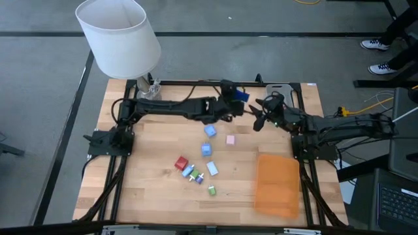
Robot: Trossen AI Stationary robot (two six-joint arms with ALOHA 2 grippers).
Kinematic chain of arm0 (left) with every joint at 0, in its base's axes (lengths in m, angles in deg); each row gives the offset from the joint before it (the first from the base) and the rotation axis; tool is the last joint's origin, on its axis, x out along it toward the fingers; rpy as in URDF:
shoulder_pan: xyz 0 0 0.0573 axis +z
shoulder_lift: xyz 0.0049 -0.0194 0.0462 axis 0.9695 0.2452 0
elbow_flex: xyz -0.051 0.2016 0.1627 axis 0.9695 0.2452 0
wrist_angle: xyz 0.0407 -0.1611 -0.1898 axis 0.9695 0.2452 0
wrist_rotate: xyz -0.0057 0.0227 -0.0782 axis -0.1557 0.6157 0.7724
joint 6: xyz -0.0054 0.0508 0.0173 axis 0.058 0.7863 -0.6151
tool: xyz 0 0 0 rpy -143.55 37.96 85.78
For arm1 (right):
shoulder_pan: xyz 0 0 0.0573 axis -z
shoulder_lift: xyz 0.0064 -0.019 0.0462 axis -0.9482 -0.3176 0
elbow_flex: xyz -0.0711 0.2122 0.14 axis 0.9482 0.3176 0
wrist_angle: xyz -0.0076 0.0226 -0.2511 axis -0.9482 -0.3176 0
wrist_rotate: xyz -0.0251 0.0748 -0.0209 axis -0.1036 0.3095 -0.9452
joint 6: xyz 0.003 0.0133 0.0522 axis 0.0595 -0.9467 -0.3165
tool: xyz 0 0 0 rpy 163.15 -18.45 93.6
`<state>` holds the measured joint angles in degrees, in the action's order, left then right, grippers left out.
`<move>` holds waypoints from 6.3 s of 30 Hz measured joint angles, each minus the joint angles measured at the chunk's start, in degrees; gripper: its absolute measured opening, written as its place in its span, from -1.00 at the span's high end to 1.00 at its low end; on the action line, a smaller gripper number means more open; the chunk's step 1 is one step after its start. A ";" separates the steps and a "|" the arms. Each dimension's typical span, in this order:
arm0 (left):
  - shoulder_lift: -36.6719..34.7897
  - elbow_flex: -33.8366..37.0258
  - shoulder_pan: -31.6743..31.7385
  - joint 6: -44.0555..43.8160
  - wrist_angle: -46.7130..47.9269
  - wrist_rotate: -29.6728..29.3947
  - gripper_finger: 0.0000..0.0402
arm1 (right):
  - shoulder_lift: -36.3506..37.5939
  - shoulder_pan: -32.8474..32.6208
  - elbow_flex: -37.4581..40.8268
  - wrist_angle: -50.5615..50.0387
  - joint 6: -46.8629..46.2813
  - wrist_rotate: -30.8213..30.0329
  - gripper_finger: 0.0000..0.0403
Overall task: Pick & Place Office items
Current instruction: Put the dark blue digital clock into the gray bin
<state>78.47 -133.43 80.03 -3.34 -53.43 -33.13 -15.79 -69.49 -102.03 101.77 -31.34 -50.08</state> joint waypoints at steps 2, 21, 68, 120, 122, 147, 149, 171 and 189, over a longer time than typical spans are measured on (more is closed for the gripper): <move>-0.07 0.65 -1.26 1.76 -3.78 -2.89 0.24 | -0.28 -0.56 0.00 1.15 1.25 0.00 0.03; -6.66 18.84 -4.43 6.27 -29.24 -2.74 0.24 | -0.22 -4.99 -0.02 6.19 5.42 -0.46 0.03; -5.88 19.43 -7.15 10.18 -33.77 2.86 0.24 | -0.19 -6.83 -0.07 13.77 7.17 5.80 0.08; -5.97 19.43 -0.02 -25.08 -14.33 39.56 -0.04 | 6.31 0.84 5.17 -35.69 -24.80 -28.70 0.71; -5.97 19.43 0.81 -25.45 -15.47 42.46 -0.03 | 9.73 0.84 6.60 -35.68 -24.24 -28.69 0.71; -10.68 19.47 7.15 -25.64 -37.89 49.52 -0.03 | 27.52 0.82 10.72 -36.39 -16.83 -22.93 0.71; -14.38 19.82 6.01 -24.22 -35.38 49.42 -0.03 | 27.52 0.82 10.71 -36.41 -16.83 -22.93 0.71; -75.29 91.51 0.50 -41.40 -48.95 30.49 -0.03 | 27.43 3.87 11.60 -30.38 -12.91 -24.56 0.71; -72.22 94.95 -7.82 -38.80 -60.86 25.96 -0.03 | 27.28 16.21 15.15 -27.98 -14.14 -15.43 0.71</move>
<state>6.26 -38.48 72.21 -42.15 -114.29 -7.17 11.49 -53.28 -86.88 73.79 -45.48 -65.51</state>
